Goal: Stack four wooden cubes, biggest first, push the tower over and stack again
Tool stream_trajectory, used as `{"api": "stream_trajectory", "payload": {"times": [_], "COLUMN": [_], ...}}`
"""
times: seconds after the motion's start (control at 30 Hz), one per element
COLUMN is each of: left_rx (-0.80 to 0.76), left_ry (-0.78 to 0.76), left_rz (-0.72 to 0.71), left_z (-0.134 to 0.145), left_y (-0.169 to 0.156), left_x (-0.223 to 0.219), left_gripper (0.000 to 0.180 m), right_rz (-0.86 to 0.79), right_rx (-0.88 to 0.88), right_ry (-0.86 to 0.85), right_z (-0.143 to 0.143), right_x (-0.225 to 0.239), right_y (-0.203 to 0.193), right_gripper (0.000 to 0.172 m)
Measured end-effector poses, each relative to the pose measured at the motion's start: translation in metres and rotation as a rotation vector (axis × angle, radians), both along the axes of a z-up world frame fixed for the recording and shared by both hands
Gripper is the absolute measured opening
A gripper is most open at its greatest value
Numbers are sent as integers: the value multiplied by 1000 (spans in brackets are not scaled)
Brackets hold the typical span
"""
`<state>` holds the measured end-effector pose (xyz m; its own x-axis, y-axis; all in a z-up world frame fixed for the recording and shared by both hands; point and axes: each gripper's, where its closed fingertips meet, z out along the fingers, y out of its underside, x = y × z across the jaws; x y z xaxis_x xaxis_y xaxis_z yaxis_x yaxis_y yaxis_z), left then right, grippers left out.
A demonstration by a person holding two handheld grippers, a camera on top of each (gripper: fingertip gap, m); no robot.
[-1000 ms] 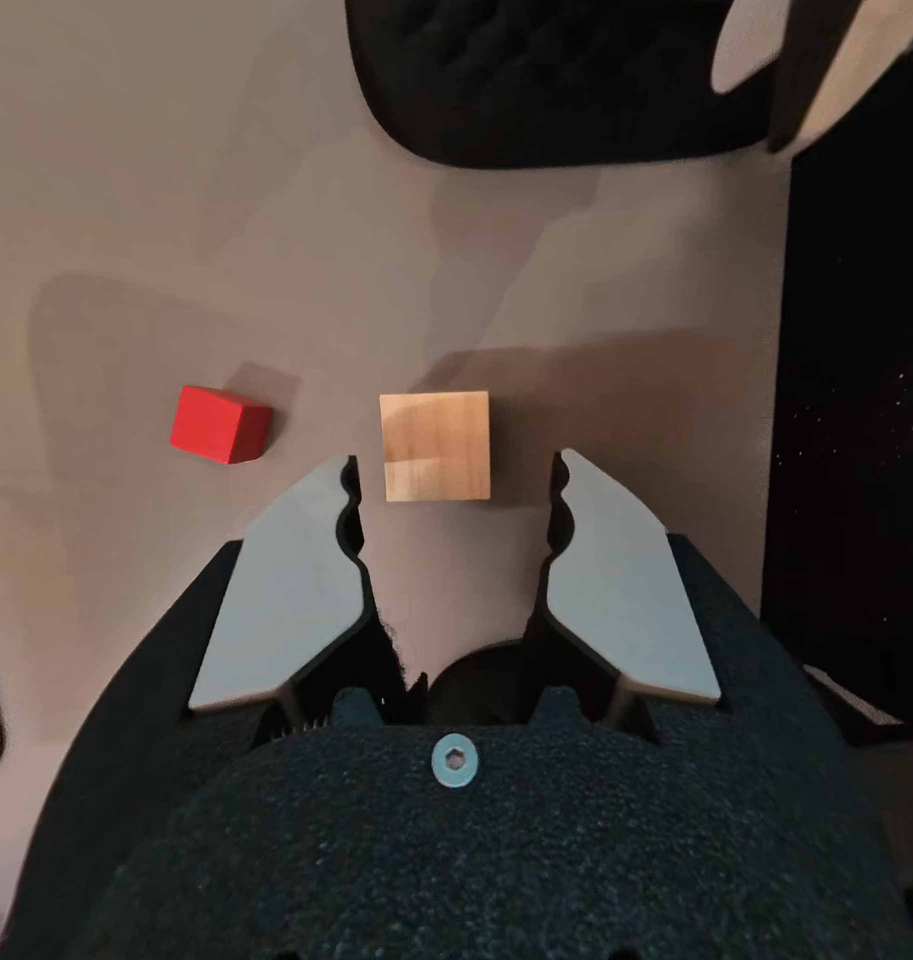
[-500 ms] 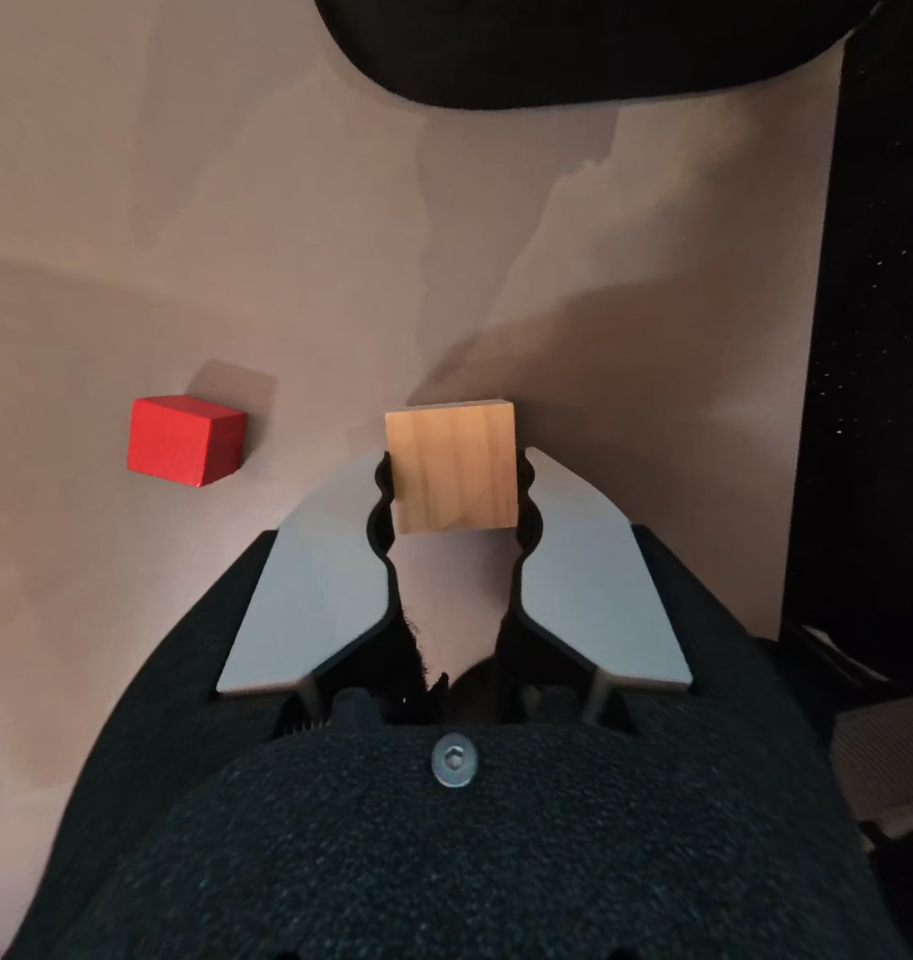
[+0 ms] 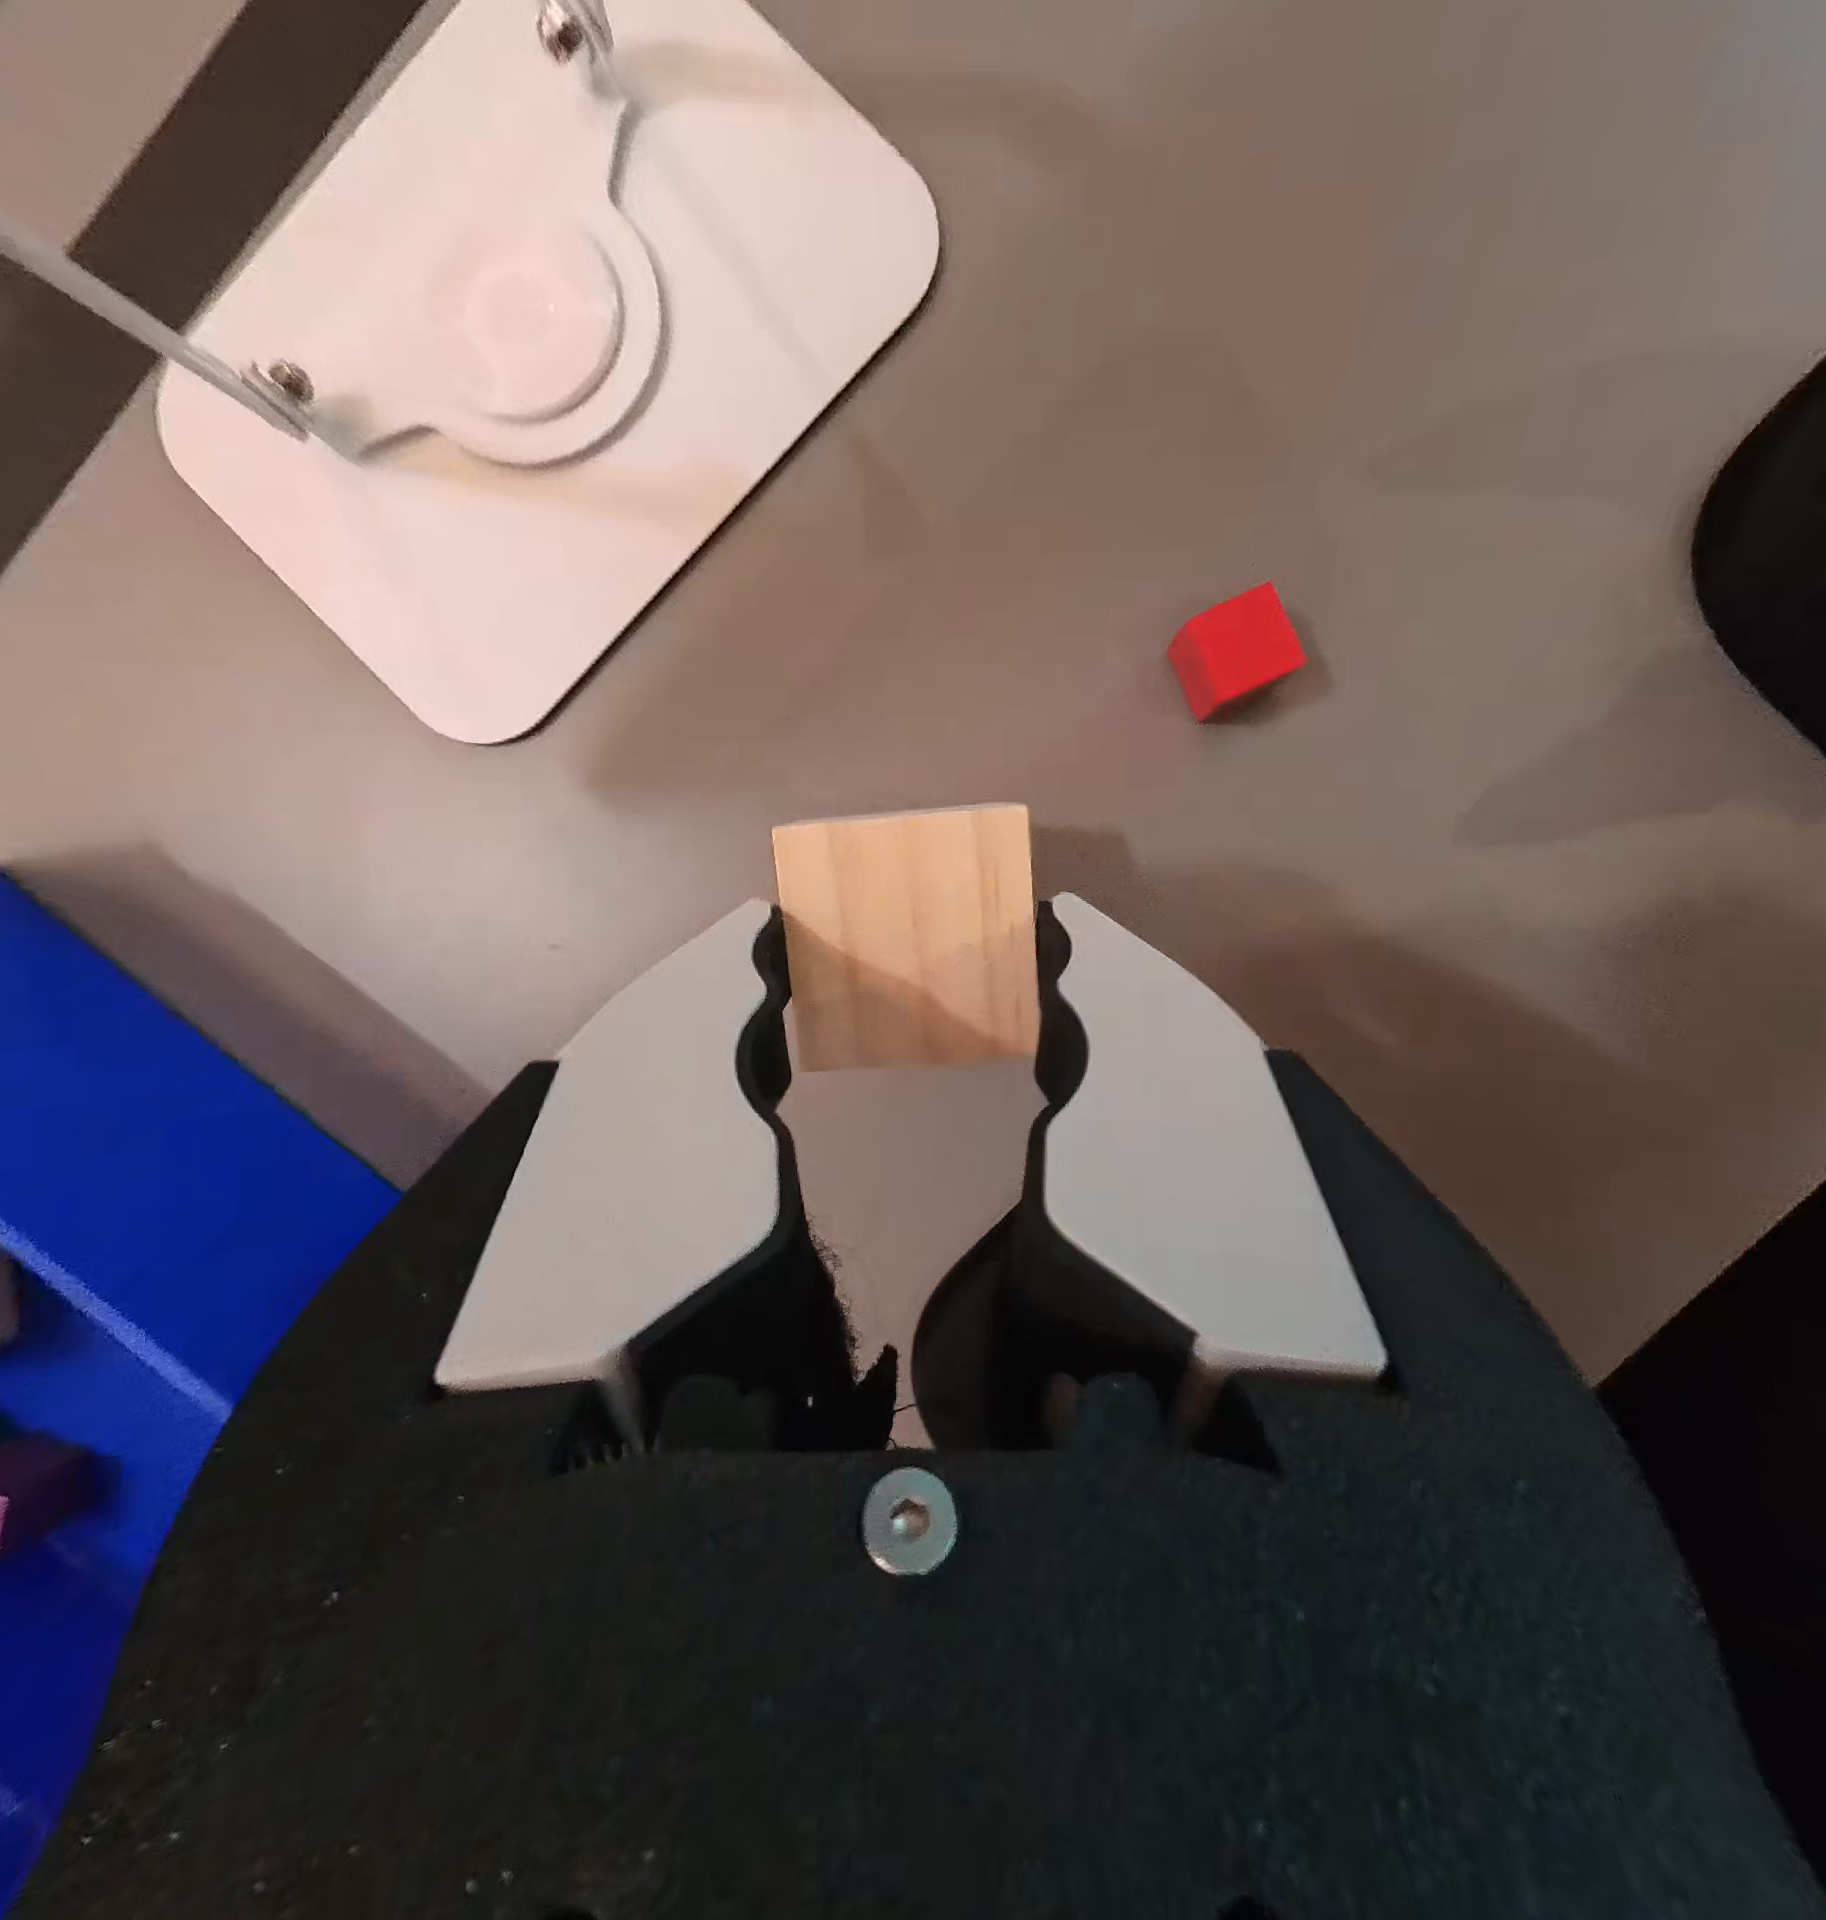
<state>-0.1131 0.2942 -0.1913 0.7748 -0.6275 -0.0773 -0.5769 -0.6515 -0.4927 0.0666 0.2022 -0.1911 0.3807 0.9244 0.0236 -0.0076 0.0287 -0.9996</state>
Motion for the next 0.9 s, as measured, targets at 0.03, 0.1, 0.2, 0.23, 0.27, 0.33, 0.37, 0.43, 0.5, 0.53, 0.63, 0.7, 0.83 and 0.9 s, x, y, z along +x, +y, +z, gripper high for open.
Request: {"api": "stream_trajectory", "payload": {"times": [0.03, 0.1, 0.2, 0.23, 0.27, 0.33, 0.37, 0.43, 0.5, 0.53, 0.63, 0.7, 0.83, 0.9], "left_rx": [-17, -42, -82, -95, -108, -125, -129, -130, -135, -137, -136, -140, -143, -146], "left_ry": [-7, 10, 38, 30, 19, 14, 14, 13, 12, 13, 21, 35, 36, 42], "left_rz": [6, 6, -5, -9, -9, -3, 0, 6, 7, 6, 9, 10, 15, 18], "left_z": [-4, -11, -22, -25, -28, -33, -35, -36, -38, -38, -40, -42, -44, -46], "left_y": [1, 3, 2, 1, 0, 0, -1, 0, -1, -1, 0, 0, 0, 1], "left_x": [0, -1, -1, 0, 1, 0, -1, -3, -3, -2, -1, -2, -1, -2], "left_gripper": [45, 45, 45, 45, 45, 45, 45, 45, 45, 45, 45, 45, 45, 45], "right_rz": [0, 0, -1, -1, 0, 1, 2, 2, 2, 2, 2, 4, 6, 6], "right_rx": [-1, 1, 4, 3, 1, -1, 0, 4, 4, 4, 9, 11, 12, 13], "right_ry": [0, 1, 1, 0, -1, -1, 0, 1, -4, -6, -8, -7, -6, -6], "right_z": [0, 0, 0, 0, 0, 0, 0, 0, 0, 0, 0, 0, 0, 0], "right_x": [0, 0, 0, 0, 0, 0, 0, 0, 0, -1, -1, -1, -1, -1], "right_y": [0, 0, 0, 0, 0, 0, 0, -1, -1, -1, -1, -2, -2, -2], "right_gripper": [101, 101, 101, 101, 101, 101, 101, 101, 101, 101, 101, 101, 101, 101]}}
